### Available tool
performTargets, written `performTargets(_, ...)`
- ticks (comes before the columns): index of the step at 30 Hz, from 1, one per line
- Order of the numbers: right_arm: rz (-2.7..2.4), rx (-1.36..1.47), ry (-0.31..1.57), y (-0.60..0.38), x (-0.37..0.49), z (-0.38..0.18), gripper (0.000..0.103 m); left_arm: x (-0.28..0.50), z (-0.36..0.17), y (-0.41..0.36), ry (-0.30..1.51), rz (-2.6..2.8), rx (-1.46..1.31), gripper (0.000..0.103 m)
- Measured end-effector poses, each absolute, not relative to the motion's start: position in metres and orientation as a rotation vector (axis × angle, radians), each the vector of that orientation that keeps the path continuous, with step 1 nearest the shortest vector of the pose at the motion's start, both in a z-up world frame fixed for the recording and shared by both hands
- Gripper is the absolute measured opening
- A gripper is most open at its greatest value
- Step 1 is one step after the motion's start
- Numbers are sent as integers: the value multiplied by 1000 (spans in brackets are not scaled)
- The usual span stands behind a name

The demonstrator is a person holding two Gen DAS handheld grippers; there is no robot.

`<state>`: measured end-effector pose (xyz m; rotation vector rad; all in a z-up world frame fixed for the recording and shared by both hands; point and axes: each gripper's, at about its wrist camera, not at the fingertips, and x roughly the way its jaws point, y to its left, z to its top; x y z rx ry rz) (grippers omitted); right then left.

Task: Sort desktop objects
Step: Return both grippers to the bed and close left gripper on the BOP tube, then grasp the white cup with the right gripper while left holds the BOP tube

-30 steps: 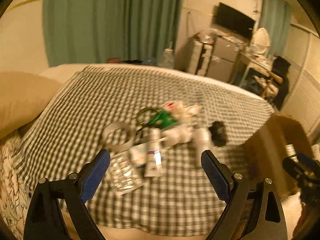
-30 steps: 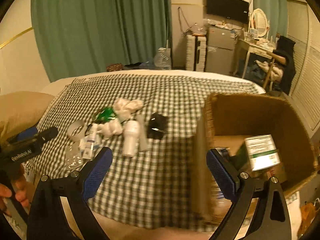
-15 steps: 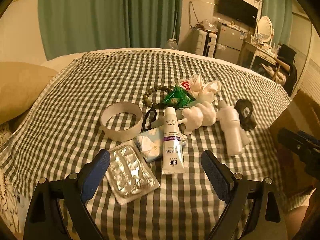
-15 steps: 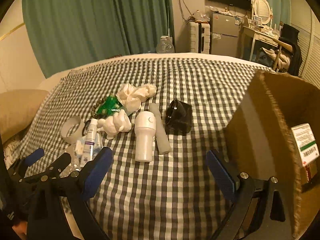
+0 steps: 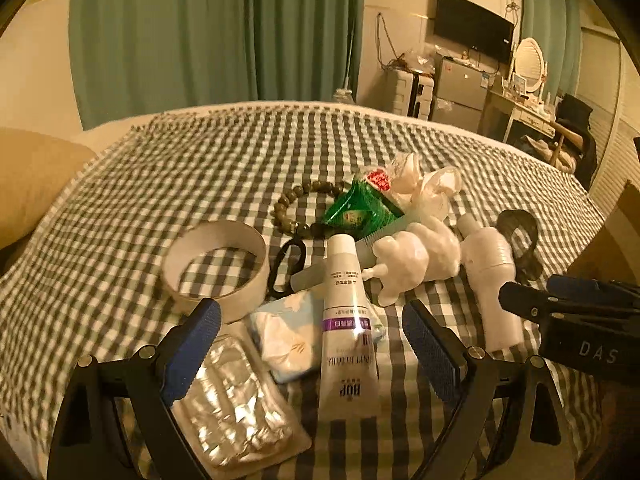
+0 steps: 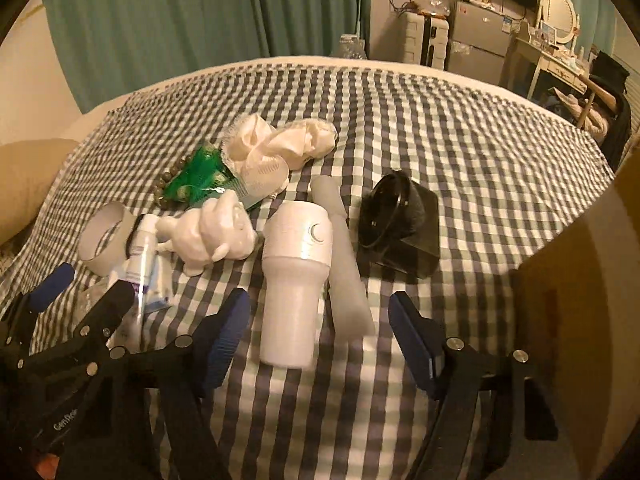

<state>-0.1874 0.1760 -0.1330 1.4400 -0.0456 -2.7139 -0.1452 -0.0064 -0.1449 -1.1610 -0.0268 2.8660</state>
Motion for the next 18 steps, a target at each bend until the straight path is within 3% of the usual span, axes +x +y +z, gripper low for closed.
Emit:
performTargets(7, -2687, 1482, -44, 174, -198, -149, 62, -164, -159, -7, -119, 2854, -1181, 91)
performTargets(10, -2690, 1486, 5, 171, -197, -151, 62, -167, -165, 0, -68, 2805, -1213, 56)
performTargets(12, -2688, 1491, 25, 169, -197, -152, 60, -166, -168, 5, -5, 2806, -1217, 52)
performTargets(14, -2687, 1498, 47, 167, -196, -154, 57, -164, -165, 6, -28, 2769, -1195, 30)
performTargets(18, -2681, 1492, 104, 163, -190, -152, 42, -158, -163, 9, 15, 2769, -1179, 27)
